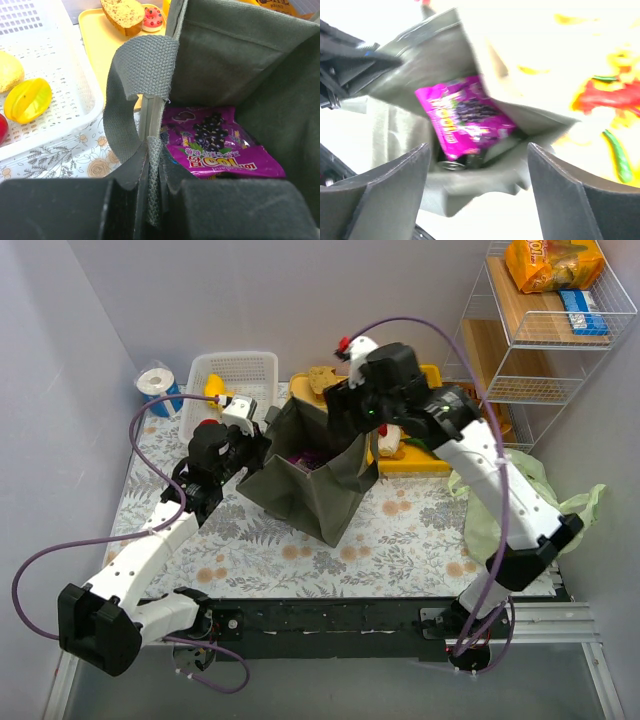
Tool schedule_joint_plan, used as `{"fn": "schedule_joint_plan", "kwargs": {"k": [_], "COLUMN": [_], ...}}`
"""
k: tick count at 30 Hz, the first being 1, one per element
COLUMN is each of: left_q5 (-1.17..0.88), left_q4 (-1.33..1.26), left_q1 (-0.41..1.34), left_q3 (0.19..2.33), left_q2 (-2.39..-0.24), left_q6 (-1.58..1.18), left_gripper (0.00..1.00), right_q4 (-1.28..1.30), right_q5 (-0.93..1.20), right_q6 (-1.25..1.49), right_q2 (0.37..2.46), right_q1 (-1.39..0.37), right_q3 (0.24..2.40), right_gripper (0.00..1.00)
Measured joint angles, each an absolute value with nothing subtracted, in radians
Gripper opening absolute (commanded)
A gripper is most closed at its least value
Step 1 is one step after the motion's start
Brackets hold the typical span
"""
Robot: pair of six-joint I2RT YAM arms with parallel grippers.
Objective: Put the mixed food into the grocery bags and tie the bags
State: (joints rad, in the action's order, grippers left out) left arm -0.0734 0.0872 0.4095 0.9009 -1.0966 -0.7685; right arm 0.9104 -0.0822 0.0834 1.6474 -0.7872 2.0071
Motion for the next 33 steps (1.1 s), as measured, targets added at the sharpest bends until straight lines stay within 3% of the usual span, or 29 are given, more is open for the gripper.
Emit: {"fn": "schedule_joint_plan", "kwargs": {"k": [4, 8, 18, 23, 27, 33], "left_q5": [-0.074, -0.074, -0.074, -0.072, -0.072, -0.072], "left_q4": [0.095, 0.099, 0.101, 0.101, 0.099, 0.097], "left_q1": [0.409, 0.409, 0.409, 0.409, 0.409, 0.409], "left_q3": [0.919, 0.929, 0.93, 0.93, 0.93, 0.93], "left_q2": [-1.116, -1.126, -1.126, -1.127, -1.13, -1.131], "left_q6": [-0.778, -0.783, -0.781, -0.781, -0.78, -0.778], "left_gripper": [0.0, 0.0, 0.0, 0.0, 0.0, 0.0], "right_q4": [0.899, 0.85, 0.525, 0.389, 0.289, 0.256], "right_q5": [-0.105, -0.081, 0.133, 0.172, 0.204, 0.183], "right_q6": [0.12, 0.163, 0.339, 0.423, 0.472, 0.501], "right_q2": [1.517, 1.39, 1.355, 1.354, 1.324, 1.299], "right_q1": [-0.695, -0.622, -0.588, -0.589, -0.589, -0.588], "right_q3": [1.981, 1.813, 1.411, 1.369, 1.308, 1.3], "right_gripper": [0.86, 0.86, 0.84, 0.82, 0.88, 0.89]}}
